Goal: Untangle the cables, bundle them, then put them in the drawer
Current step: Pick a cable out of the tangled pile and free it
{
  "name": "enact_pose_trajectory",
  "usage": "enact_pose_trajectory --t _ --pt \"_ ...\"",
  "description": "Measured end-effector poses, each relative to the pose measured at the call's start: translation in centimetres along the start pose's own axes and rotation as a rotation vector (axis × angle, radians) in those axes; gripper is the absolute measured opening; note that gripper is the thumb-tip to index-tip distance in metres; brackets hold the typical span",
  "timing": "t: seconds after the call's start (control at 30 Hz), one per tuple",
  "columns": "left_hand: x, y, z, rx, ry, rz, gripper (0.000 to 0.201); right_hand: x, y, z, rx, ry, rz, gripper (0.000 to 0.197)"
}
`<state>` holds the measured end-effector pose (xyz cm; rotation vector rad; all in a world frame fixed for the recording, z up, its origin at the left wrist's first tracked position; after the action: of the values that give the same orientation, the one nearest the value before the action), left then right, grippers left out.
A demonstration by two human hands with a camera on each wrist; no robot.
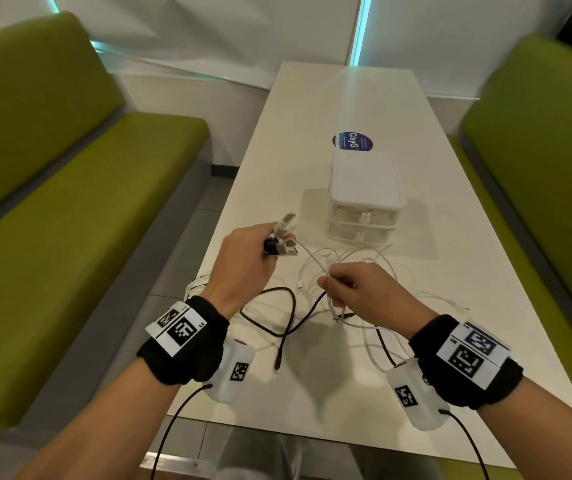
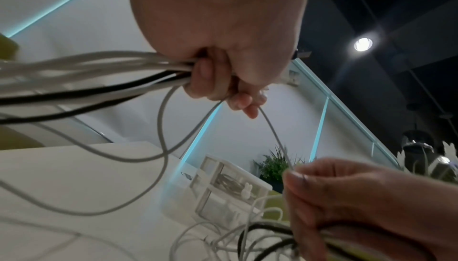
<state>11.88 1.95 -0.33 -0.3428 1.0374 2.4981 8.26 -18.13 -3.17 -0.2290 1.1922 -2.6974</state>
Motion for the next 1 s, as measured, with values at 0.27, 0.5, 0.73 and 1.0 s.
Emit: enact_pose_trajectory --t 0.27,0.5,0.73,1.0 --pt "-1.6 -2.4 2.5 0.118 0.205 0.256 0.027 1.0 1.2 -0.2 -0.087 -0.011 -0.074 0.039" --pt "-0.3 -1.0 1.3 -0.065 0.274 0.027 0.051 1.1 1.6 -0.2 0.006 0.014 -0.057 0.040" --pt "0.7 1.7 1.0 0.076 0.373 -0.078 0.055 0.8 2.0 -0.5 0.091 -0.017 -0.123 0.041" --pt "1.0 1.2 -3.0 -0.137 -0.330 -0.126 0.051 0.7 -0.1 -0.4 0.051 0.053 -0.013 0.037"
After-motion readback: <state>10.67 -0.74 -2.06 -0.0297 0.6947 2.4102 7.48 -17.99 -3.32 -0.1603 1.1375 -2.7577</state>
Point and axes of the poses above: each hand's wrist, its own x-axis away from the middle knuckle, its own z-axis out of the back of the hand, y = z × x, the point moved 2 cm from there along -x, towards the middle knuckle, and after that the axes turned 5 degrees about -x, right-handed, at the moved point
